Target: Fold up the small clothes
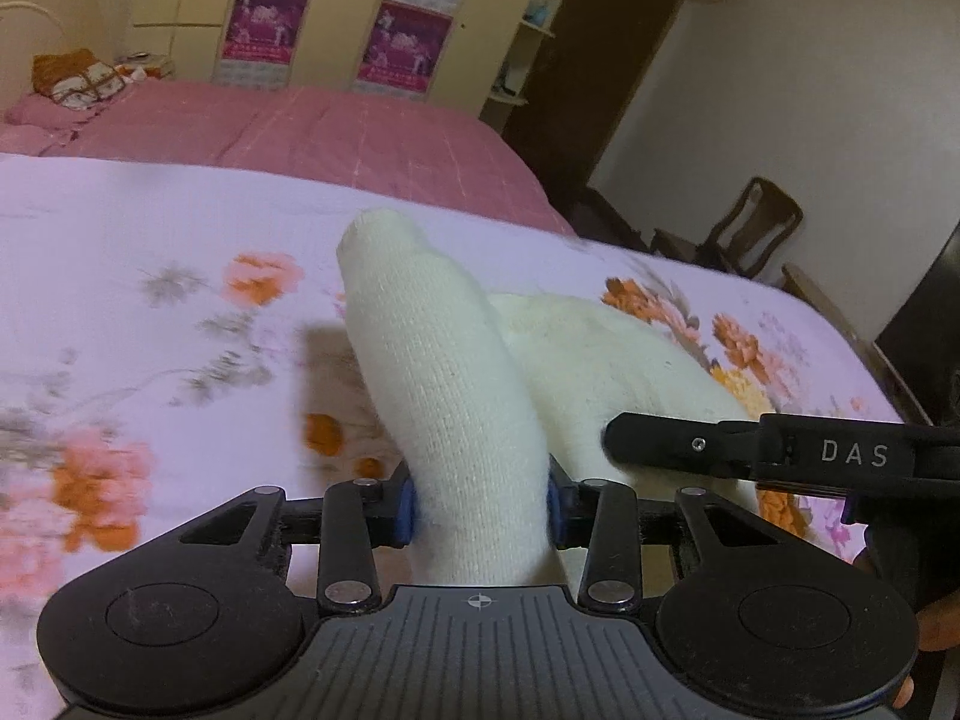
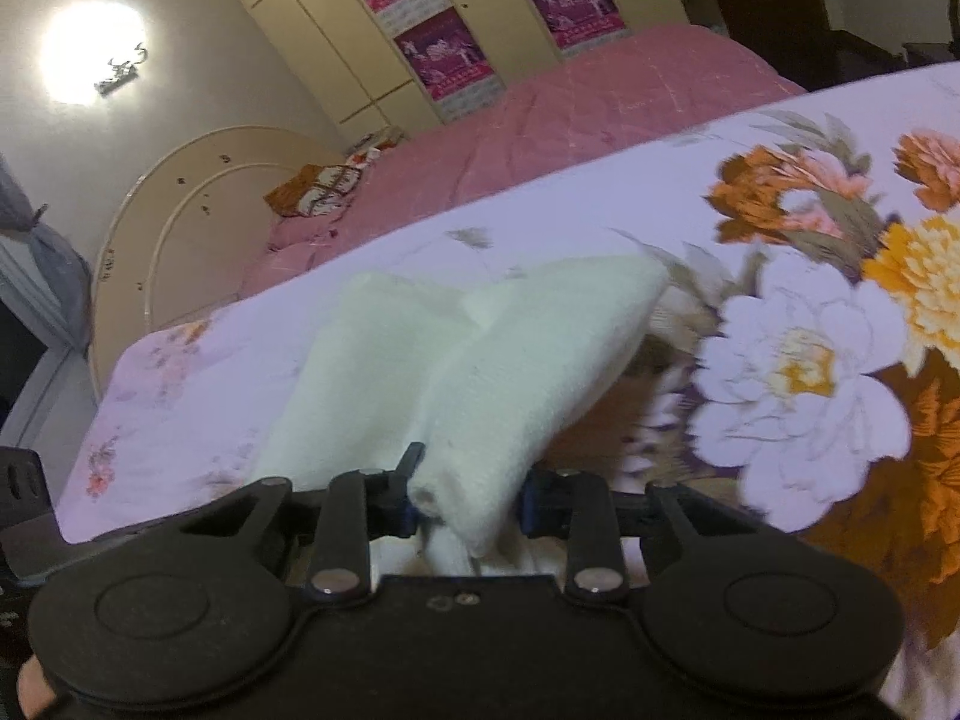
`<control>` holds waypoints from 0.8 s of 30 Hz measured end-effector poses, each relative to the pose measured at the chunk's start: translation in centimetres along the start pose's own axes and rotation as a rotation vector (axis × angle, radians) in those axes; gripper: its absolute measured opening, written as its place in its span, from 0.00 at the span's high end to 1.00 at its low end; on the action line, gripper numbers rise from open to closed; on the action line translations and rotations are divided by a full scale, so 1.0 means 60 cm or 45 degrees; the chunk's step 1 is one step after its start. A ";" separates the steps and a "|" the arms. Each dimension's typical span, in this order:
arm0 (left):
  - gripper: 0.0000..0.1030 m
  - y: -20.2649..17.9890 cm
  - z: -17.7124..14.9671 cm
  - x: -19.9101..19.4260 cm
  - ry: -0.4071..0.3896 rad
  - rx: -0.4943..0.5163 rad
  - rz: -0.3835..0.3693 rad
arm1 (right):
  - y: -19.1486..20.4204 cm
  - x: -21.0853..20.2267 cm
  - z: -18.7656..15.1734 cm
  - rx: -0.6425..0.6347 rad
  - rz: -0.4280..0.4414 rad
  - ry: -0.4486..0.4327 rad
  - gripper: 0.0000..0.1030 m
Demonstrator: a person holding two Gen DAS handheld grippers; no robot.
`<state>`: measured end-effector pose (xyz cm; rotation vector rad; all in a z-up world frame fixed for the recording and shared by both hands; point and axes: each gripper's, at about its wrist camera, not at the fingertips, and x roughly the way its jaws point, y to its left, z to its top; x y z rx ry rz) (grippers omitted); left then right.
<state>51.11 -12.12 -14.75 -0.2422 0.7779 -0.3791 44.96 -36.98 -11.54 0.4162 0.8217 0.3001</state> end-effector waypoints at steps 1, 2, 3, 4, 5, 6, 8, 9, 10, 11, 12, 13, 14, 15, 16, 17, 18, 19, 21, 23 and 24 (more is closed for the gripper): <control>0.62 0.010 0.002 -0.012 -0.010 -0.005 0.005 | 0.013 0.000 0.000 -0.007 0.013 -0.001 0.73; 0.62 0.021 0.004 -0.025 -0.021 -0.009 0.012 | 0.028 0.000 0.000 -0.017 0.023 -0.002 0.73; 0.62 0.036 0.007 -0.041 -0.034 -0.016 0.021 | 0.046 0.003 0.001 -0.029 0.036 -0.004 0.73; 0.62 0.053 0.009 -0.057 -0.045 -0.023 0.032 | 0.062 0.007 0.001 -0.035 0.051 -0.004 0.73; 0.62 0.067 0.010 -0.068 -0.053 -0.030 0.040 | 0.075 0.010 0.001 -0.042 0.063 -0.003 0.73; 0.62 0.087 0.012 -0.085 -0.062 -0.038 0.051 | 0.094 0.016 0.000 -0.049 0.078 0.000 0.73; 0.62 0.125 0.013 -0.114 -0.076 -0.040 0.076 | 0.133 0.033 -0.003 -0.063 0.111 0.007 0.73; 0.62 0.148 0.013 -0.129 -0.082 -0.038 0.091 | 0.151 0.042 -0.005 -0.070 0.125 0.011 0.73; 0.62 0.169 0.014 -0.141 -0.085 -0.039 0.102 | 0.171 0.053 -0.009 -0.074 0.139 0.015 0.73; 0.62 0.192 0.014 -0.153 -0.087 -0.041 0.111 | 0.190 0.064 -0.014 -0.075 0.154 0.020 0.73; 0.62 0.217 0.015 -0.166 -0.089 -0.041 0.119 | 0.213 0.079 -0.020 -0.074 0.169 0.026 0.73; 0.62 0.238 0.015 -0.174 -0.091 -0.042 0.127 | 0.233 0.090 -0.026 -0.074 0.178 0.028 0.73; 0.62 0.262 0.016 -0.183 -0.091 -0.043 0.136 | 0.249 0.101 -0.032 -0.069 0.185 0.029 0.73; 0.62 0.287 0.016 -0.192 -0.091 -0.044 0.147 | 0.271 0.117 -0.040 -0.061 0.193 0.031 0.73; 0.62 0.308 0.018 -0.198 -0.092 -0.045 0.154 | 0.290 0.130 -0.047 -0.059 0.199 0.033 0.73; 0.62 0.334 0.020 -0.204 -0.093 -0.046 0.159 | 0.306 0.144 -0.053 -0.060 0.200 0.035 0.73; 0.62 0.357 0.020 -0.207 -0.090 -0.049 0.161 | 0.328 0.162 -0.060 -0.063 0.202 0.038 0.73; 0.62 0.383 0.020 -0.208 -0.084 -0.059 0.157 | 0.342 0.175 -0.063 -0.067 0.202 0.040 0.73; 0.62 0.424 0.015 -0.200 -0.066 -0.078 0.163 | 0.374 0.203 -0.075 -0.087 0.192 0.039 0.73; 0.62 0.468 0.003 -0.190 -0.044 -0.100 0.186 | 0.395 0.234 -0.086 -0.076 0.182 0.051 0.73; 0.61 0.484 -0.001 -0.182 -0.029 -0.120 0.195 | 0.400 0.249 -0.091 -0.068 0.173 0.061 0.73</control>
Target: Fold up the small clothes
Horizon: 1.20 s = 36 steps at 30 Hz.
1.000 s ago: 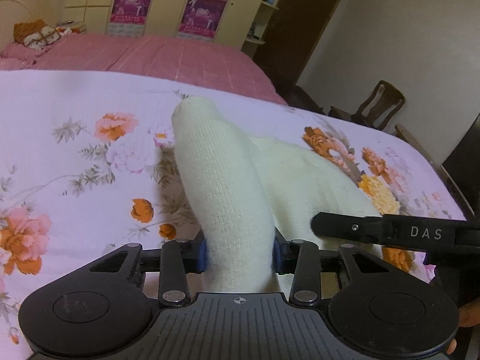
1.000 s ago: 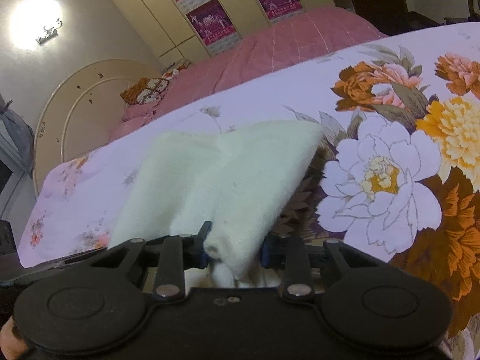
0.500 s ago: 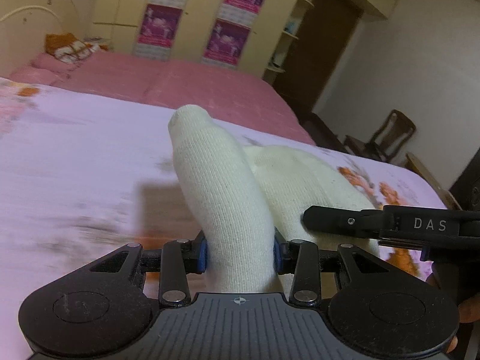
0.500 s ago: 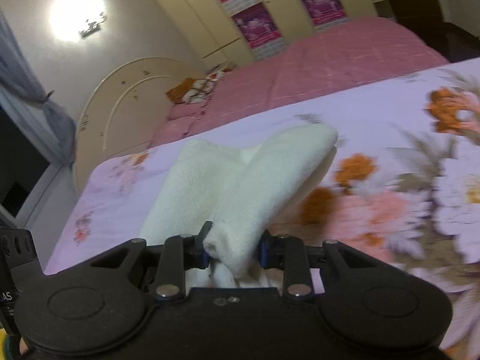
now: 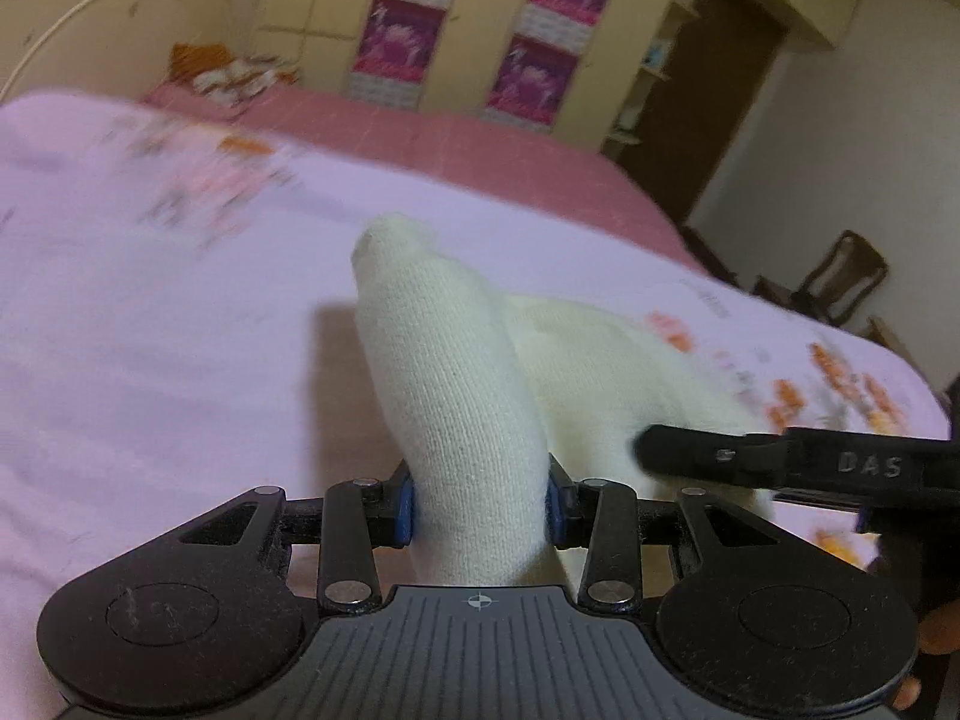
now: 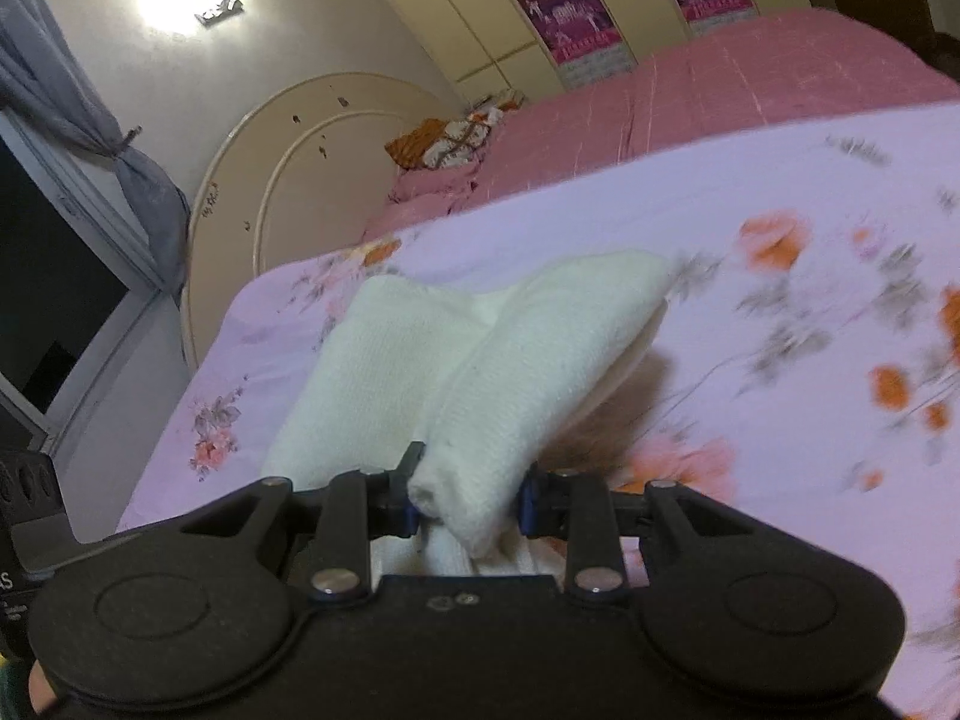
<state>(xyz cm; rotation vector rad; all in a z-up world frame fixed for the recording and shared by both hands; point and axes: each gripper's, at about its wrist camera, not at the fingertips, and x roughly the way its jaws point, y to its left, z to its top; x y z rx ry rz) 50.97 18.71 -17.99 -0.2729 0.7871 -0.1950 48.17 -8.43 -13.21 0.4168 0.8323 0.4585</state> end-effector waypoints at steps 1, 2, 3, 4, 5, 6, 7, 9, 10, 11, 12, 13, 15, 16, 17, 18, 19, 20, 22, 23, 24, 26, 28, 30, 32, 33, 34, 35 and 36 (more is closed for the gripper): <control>0.58 0.009 -0.006 0.014 0.017 -0.022 -0.002 | 0.001 0.012 -0.007 0.008 -0.015 0.009 0.73; 0.52 0.025 -0.014 0.021 0.016 -0.047 -0.008 | 0.000 0.023 -0.015 0.018 -0.029 0.019 0.73; 0.47 0.029 -0.020 0.023 0.005 -0.049 -0.007 | -0.003 0.034 -0.021 0.024 -0.051 0.026 0.73; 0.45 0.030 -0.025 0.024 -0.004 -0.032 -0.006 | -0.007 0.041 -0.025 0.023 -0.077 0.030 0.73; 0.41 0.030 -0.025 0.026 -0.010 -0.013 -0.005 | -0.014 0.045 -0.032 0.031 -0.098 0.032 0.72; 0.40 0.028 -0.025 0.026 -0.009 -0.010 -0.004 | -0.020 0.048 -0.034 0.048 -0.115 0.035 0.72; 0.40 0.026 -0.024 0.024 -0.001 -0.018 -0.009 | -0.027 0.048 -0.036 0.067 -0.130 0.033 0.71; 0.40 0.023 -0.020 0.013 -0.004 -0.002 0.001 | -0.034 0.045 -0.038 0.088 -0.158 0.022 0.71; 0.40 0.018 -0.031 -0.005 -0.011 0.012 0.015 | -0.033 0.042 -0.038 0.088 -0.176 0.018 0.70; 0.40 0.017 -0.037 -0.020 -0.013 0.033 0.015 | -0.030 0.037 -0.038 0.086 -0.190 0.017 0.69; 0.40 0.014 -0.043 -0.033 -0.011 0.045 0.009 | -0.027 0.032 -0.039 0.090 -0.193 0.022 0.68; 0.40 0.016 -0.050 -0.045 -0.009 0.058 0.008 | -0.026 0.025 -0.042 0.100 -0.187 0.030 0.66; 0.40 0.023 -0.068 -0.065 0.004 0.057 0.017 | -0.026 0.002 -0.050 0.142 -0.165 0.041 0.59; 0.40 0.030 -0.078 -0.071 0.014 0.046 0.023 | -0.028 -0.010 -0.058 0.158 -0.159 0.047 0.56; 0.40 0.036 -0.091 -0.076 0.027 0.026 0.026 | -0.028 -0.020 -0.070 0.160 -0.163 0.062 0.56; 0.40 0.042 -0.103 -0.079 0.049 0.003 0.019 | -0.028 -0.030 -0.083 0.153 -0.172 0.080 0.56; 0.40 0.044 -0.113 -0.079 0.064 -0.004 0.017 | -0.028 -0.038 -0.098 0.157 -0.181 0.098 0.56; 0.40 0.044 -0.122 -0.079 0.074 -0.003 0.019 | -0.027 -0.041 -0.111 0.169 -0.179 0.114 0.57; 0.40 0.042 -0.132 -0.082 0.069 0.019 0.028 | -0.023 -0.049 -0.141 0.186 -0.184 0.148 0.66; 0.40 0.039 -0.133 -0.082 0.073 0.036 0.034 | -0.018 -0.049 -0.155 0.182 -0.198 0.160 0.78; 0.41 0.039 -0.133 -0.082 0.077 0.047 0.040 | -0.013 -0.049 -0.168 0.177 -0.206 0.173 0.81; 0.47 0.040 -0.136 -0.088 0.086 0.046 0.045 | -0.004 -0.051 -0.184 0.174 -0.222 0.170 0.85; 0.51 0.039 -0.143 -0.096 0.090 0.063 0.040 | 0.006 -0.059 -0.188 0.186 -0.203 0.161 0.87; 0.50 0.041 -0.153 -0.102 0.078 0.066 0.042 | 0.010 -0.069 -0.188 0.180 -0.188 0.150 0.88; 0.50 0.037 -0.152 -0.105 0.083 0.062 0.056 | -0.001 -0.061 -0.199 0.175 -0.247 0.180 0.88; 0.50 0.034 -0.149 -0.107 0.089 0.057 0.062 | -0.008 -0.063 -0.197 0.208 -0.236 0.173 0.88; 0.50 0.032 -0.147 -0.108 0.095 0.055 0.065 | -0.006 -0.065 -0.195 0.217 -0.239 0.179 0.88; 0.50 0.029 -0.146 -0.111 0.097 0.054 0.066 | 0.000 -0.065 -0.194 0.200 -0.248 0.189 0.87; 0.50 0.026 -0.145 -0.114 0.096 0.053 0.069 | 0.005 -0.067 -0.193 0.190 -0.260 0.193 0.85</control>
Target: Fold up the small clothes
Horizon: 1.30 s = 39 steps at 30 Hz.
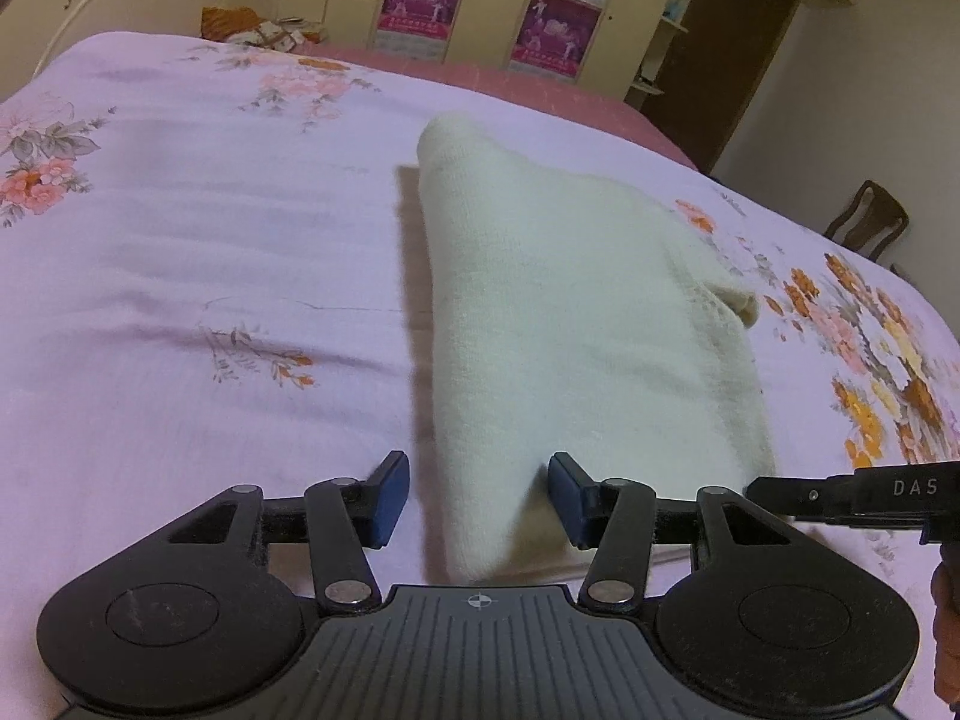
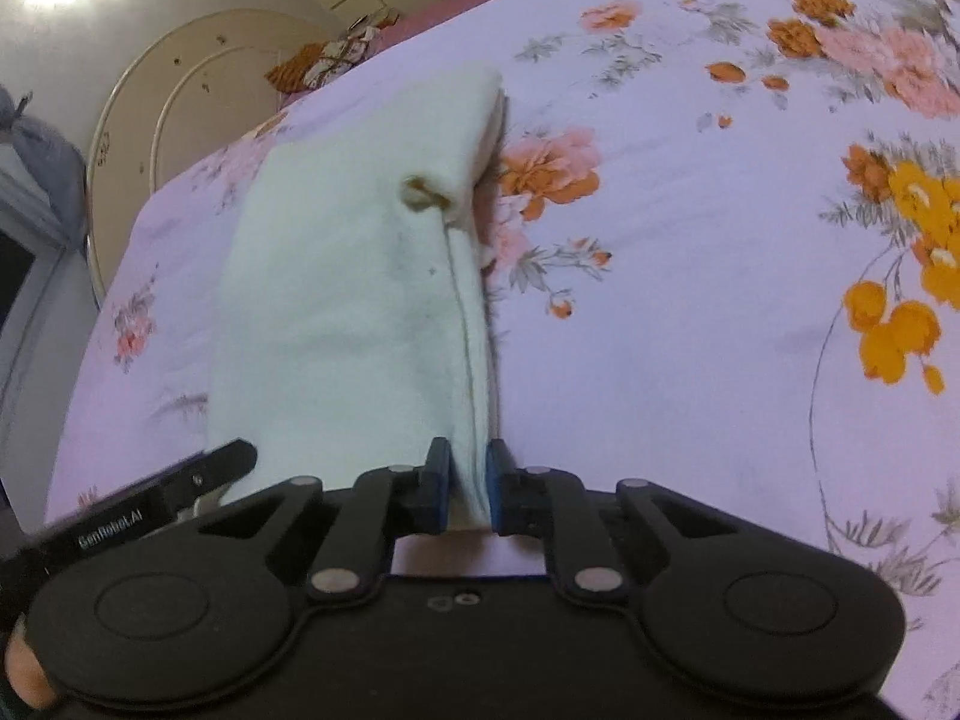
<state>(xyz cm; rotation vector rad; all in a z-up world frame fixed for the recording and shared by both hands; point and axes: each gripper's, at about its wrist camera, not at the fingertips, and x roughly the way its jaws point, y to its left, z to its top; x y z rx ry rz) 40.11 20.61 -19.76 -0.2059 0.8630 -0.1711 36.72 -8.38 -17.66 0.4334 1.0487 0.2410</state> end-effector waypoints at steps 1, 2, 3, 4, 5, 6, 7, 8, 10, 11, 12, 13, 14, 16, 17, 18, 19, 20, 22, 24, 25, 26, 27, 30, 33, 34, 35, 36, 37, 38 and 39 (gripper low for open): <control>0.50 -0.002 0.001 -0.004 -0.005 0.001 0.002 | 0.002 -0.003 -0.001 0.010 -0.011 -0.002 0.82; 0.50 -0.004 0.003 -0.006 -0.010 0.005 0.004 | 0.003 -0.006 -0.002 0.022 -0.016 -0.008 0.81; 0.50 -0.007 0.006 -0.010 -0.020 0.010 0.010 | 0.006 -0.013 -0.001 0.027 -0.020 -0.031 0.81; 0.49 -0.008 0.009 -0.014 -0.031 0.013 0.019 | 0.010 -0.019 0.000 0.025 -0.024 -0.056 0.80; 0.49 -0.009 0.014 -0.017 -0.043 0.016 0.024 | 0.016 -0.027 0.004 0.015 -0.025 -0.084 0.80; 0.49 -0.011 0.022 -0.021 -0.058 0.017 0.020 | 0.023 -0.034 0.009 -0.001 -0.028 -0.112 0.80; 0.49 -0.013 0.030 -0.023 -0.072 0.017 0.019 | 0.030 -0.038 0.015 -0.021 -0.034 -0.141 0.80; 0.47 -0.015 0.035 -0.024 -0.082 0.017 0.021 | 0.034 -0.040 0.023 -0.037 -0.037 -0.161 0.80; 0.35 -0.021 0.050 -0.024 -0.106 0.023 0.020 | 0.048 -0.041 0.043 -0.072 -0.038 -0.190 0.79; 0.25 -0.026 0.057 -0.022 -0.118 0.029 0.023 | 0.053 -0.041 0.049 -0.087 -0.040 -0.204 0.77; 0.24 -0.032 0.063 -0.018 -0.135 0.042 0.027 | 0.060 -0.038 0.057 -0.105 -0.044 -0.219 0.76; 0.24 -0.036 0.069 -0.012 -0.141 0.055 0.032 | 0.064 -0.036 0.062 -0.116 -0.048 -0.230 0.76; 0.24 -0.041 0.074 -0.003 -0.134 0.064 0.040 | 0.070 -0.031 0.070 -0.123 -0.057 -0.249 0.75; 0.24 -0.044 0.083 0.017 -0.118 0.050 0.046 | 0.078 -0.020 0.085 -0.134 -0.065 -0.279 0.75; 0.24 -0.044 0.088 0.030 -0.105 0.044 0.055 | 0.082 -0.013 0.095 -0.135 -0.072 -0.296 0.75; 0.24 -0.045 0.091 0.040 -0.098 0.044 0.067 | 0.086 -0.005 0.105 -0.136 -0.074 -0.308 0.75; 0.24 -0.046 0.096 0.051 -0.095 0.052 0.084 | 0.088 0.002 0.111 -0.139 -0.075 -0.312 0.75; 0.24 -0.048 0.098 0.060 -0.096 0.057 0.097 | 0.091 0.012 0.120 -0.142 -0.081 -0.318 0.75; 0.24 -0.048 0.106 0.082 -0.084 0.063 0.115 | 0.093 0.035 0.136 -0.157 -0.106 -0.321 0.75; 0.23 -0.048 0.109 0.100 -0.068 0.066 0.114 | 0.088 0.061 0.146 -0.169 -0.142 -0.302 0.76; 0.20 -0.048 0.109 0.108 -0.060 0.066 0.107 | 0.084 0.072 0.148 -0.171 -0.166 -0.285 0.78; 0.13 -0.050 0.108 0.111 -0.060 0.064 0.114 | 0.078 0.084 0.149 -0.173 -0.192 -0.265 0.79; 0.10 -0.051 0.108 0.114 -0.062 0.065 0.126 | 0.072 0.093 0.150 -0.175 -0.210 -0.250 0.79; 0.00 -0.050 0.108 0.118 -0.040 0.057 0.135 | 0.063 0.096 0.151 -0.159 -0.210 -0.241 0.80; 0.00 -0.046 0.110 0.118 -0.009 0.030 0.139 | 0.067 0.078 0.151 -0.143 -0.192 -0.248 0.78; 0.00 -0.044 0.111 0.119 -0.002 0.026 0.141 | 0.067 0.067 0.148 -0.119 -0.168 -0.260 0.76; 0.00 -0.044 0.111 0.118 0.012 0.021 0.146 | 0.066 0.059 0.144 -0.096 -0.150 -0.268 0.76; 0.00 -0.044 0.112 0.119 0.029 0.014 0.155 | 0.066 0.050 0.136 -0.080 -0.141 -0.275 0.76; 0.00 -0.044 0.112 0.118 0.045 0.009 0.166 | 0.067 0.042 0.132 -0.077 -0.139 -0.280 0.76; 0.00 -0.045 0.112 0.117 0.056 0.003 0.178 | 0.069 0.035 0.124 -0.079 -0.137 -0.281 0.76; 0.00 -0.045 0.113 0.116 0.063 0.000 0.195 | 0.070 0.028 0.116 -0.086 -0.136 -0.278 0.75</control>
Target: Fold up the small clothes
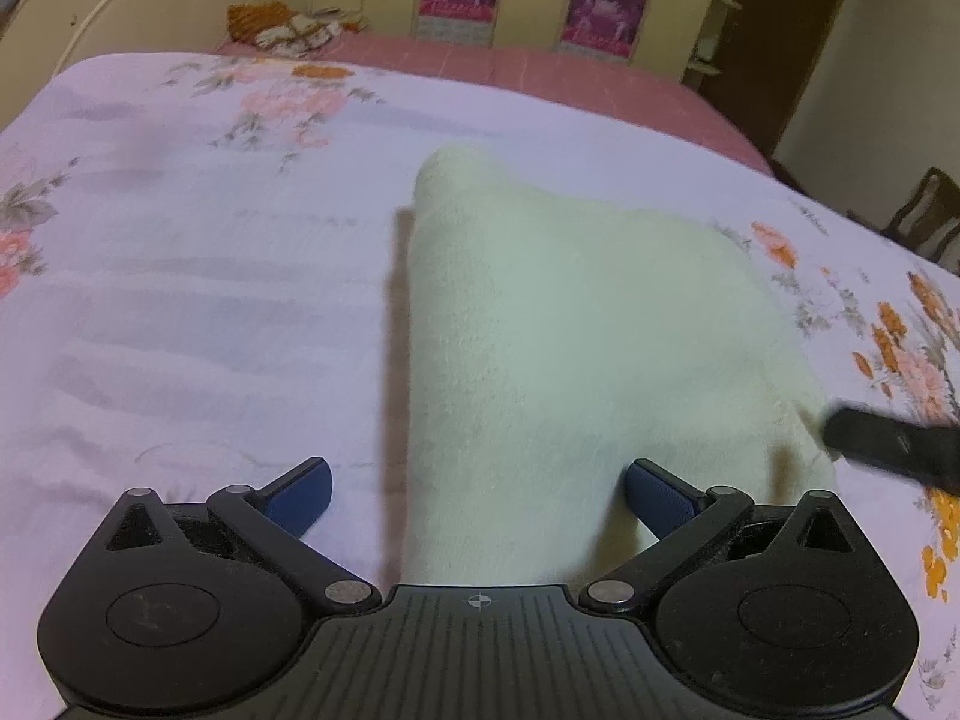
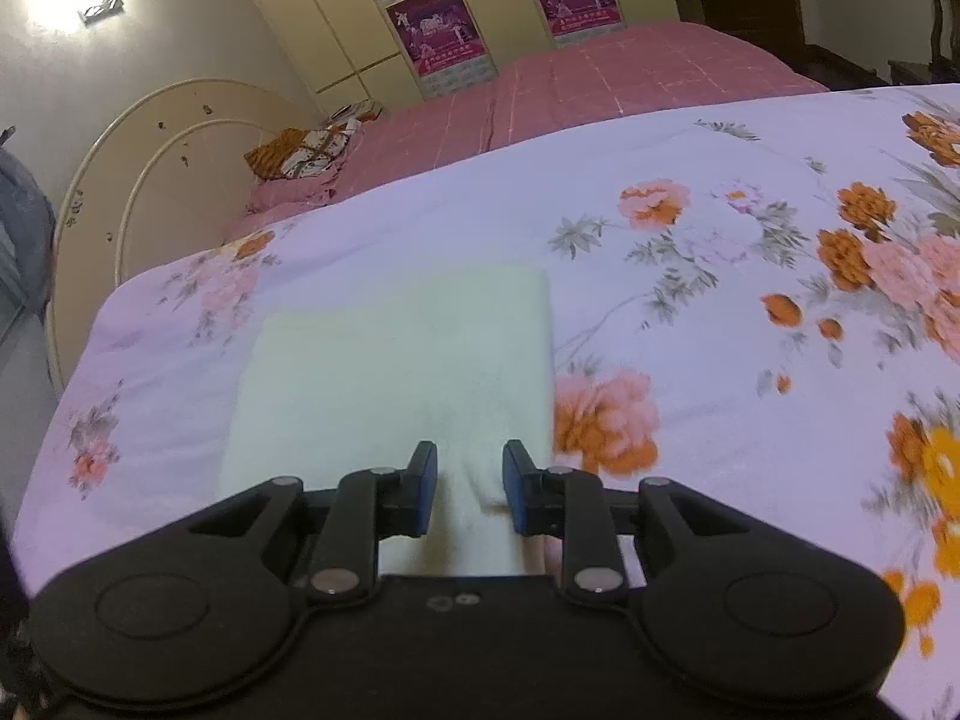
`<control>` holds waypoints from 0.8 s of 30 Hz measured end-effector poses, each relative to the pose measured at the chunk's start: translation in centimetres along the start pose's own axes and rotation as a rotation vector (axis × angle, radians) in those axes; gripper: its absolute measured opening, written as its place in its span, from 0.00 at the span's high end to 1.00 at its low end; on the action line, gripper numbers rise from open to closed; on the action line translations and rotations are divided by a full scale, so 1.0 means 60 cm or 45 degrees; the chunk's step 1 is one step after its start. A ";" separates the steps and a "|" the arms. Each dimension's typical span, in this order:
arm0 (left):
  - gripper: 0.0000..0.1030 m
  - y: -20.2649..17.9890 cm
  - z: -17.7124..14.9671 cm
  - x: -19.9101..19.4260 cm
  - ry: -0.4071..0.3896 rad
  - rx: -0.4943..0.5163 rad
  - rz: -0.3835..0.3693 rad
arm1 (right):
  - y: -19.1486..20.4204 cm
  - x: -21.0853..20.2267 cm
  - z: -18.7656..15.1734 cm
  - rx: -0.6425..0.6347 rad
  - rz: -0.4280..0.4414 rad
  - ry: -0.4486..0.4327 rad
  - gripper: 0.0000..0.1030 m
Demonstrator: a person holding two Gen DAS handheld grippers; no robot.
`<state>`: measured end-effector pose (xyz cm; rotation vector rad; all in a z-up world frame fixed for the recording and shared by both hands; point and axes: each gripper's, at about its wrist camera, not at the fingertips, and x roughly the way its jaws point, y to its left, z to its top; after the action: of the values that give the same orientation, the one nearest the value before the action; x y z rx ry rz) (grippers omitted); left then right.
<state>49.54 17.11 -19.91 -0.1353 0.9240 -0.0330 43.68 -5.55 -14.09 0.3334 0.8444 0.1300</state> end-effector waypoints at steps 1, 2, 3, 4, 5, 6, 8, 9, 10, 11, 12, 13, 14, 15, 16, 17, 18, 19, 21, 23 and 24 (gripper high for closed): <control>0.00 -0.001 -0.002 -0.003 -0.003 -0.001 0.021 | 0.001 -0.009 -0.007 -0.008 -0.004 0.000 0.74; 0.00 -0.002 -0.005 -0.008 -0.020 -0.001 0.048 | 0.001 -0.017 -0.014 -0.013 -0.012 0.001 0.74; 0.00 -0.006 -0.010 -0.014 -0.046 0.008 0.076 | 0.000 -0.026 -0.023 -0.015 -0.021 0.002 0.73; 0.00 -0.007 -0.013 -0.018 -0.061 0.015 0.096 | -0.003 -0.033 -0.030 -0.008 -0.026 0.004 0.72; 0.00 -0.012 -0.020 -0.023 -0.078 0.025 0.122 | -0.006 -0.039 -0.040 0.002 -0.037 0.013 0.71; 0.00 -0.014 -0.023 -0.027 -0.085 0.031 0.135 | -0.009 -0.043 -0.050 0.008 -0.053 0.024 0.71; 0.00 -0.013 -0.031 -0.034 -0.082 0.009 0.121 | -0.015 -0.049 -0.067 0.026 -0.076 0.036 0.68; 0.00 -0.012 -0.034 -0.035 -0.059 -0.011 0.112 | -0.018 -0.051 -0.074 0.034 -0.081 0.045 0.68; 0.00 -0.012 -0.037 -0.035 -0.039 -0.016 0.120 | -0.020 -0.053 -0.083 0.045 -0.084 0.053 0.66; 0.00 -0.012 -0.042 -0.037 -0.036 -0.007 0.135 | -0.023 -0.056 -0.090 0.058 -0.085 0.060 0.64; 0.00 -0.015 -0.049 -0.042 -0.053 0.018 0.156 | -0.026 -0.058 -0.099 0.065 -0.085 0.067 0.63; 0.00 -0.018 -0.056 -0.050 -0.083 0.050 0.183 | -0.025 -0.063 -0.106 0.067 -0.086 0.070 0.62; 0.00 -0.022 -0.063 -0.059 -0.114 0.083 0.205 | -0.024 -0.067 -0.112 0.067 -0.089 0.069 0.60; 0.00 -0.025 -0.069 -0.067 -0.133 0.114 0.213 | -0.024 -0.072 -0.117 0.068 -0.089 0.067 0.59; 0.00 -0.027 -0.074 -0.075 -0.137 0.138 0.210 | -0.024 -0.077 -0.120 0.070 -0.086 0.066 0.58; 0.00 -0.029 -0.080 -0.084 -0.133 0.156 0.199 | -0.024 -0.081 -0.124 0.072 -0.081 0.069 0.58; 0.00 -0.029 -0.084 -0.095 -0.130 0.167 0.192 | -0.023 -0.086 -0.126 0.073 -0.079 0.073 0.58; 0.00 -0.029 -0.087 -0.105 -0.132 0.168 0.196 | -0.021 -0.092 -0.129 0.069 -0.078 0.077 0.58; 0.00 -0.029 -0.094 -0.132 -0.140 0.162 0.214 | -0.015 -0.103 -0.131 0.045 -0.075 0.089 0.56; 0.00 -0.031 -0.099 -0.160 -0.157 0.166 0.236 | -0.009 -0.116 -0.133 0.014 -0.068 0.096 0.40; 0.00 -0.030 -0.101 -0.173 -0.159 0.167 0.241 | -0.004 -0.124 -0.134 -0.008 -0.066 0.094 0.36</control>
<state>38.51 15.58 -15.02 0.0713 0.8042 0.0896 32.72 -5.67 -13.85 0.3025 0.9245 0.0971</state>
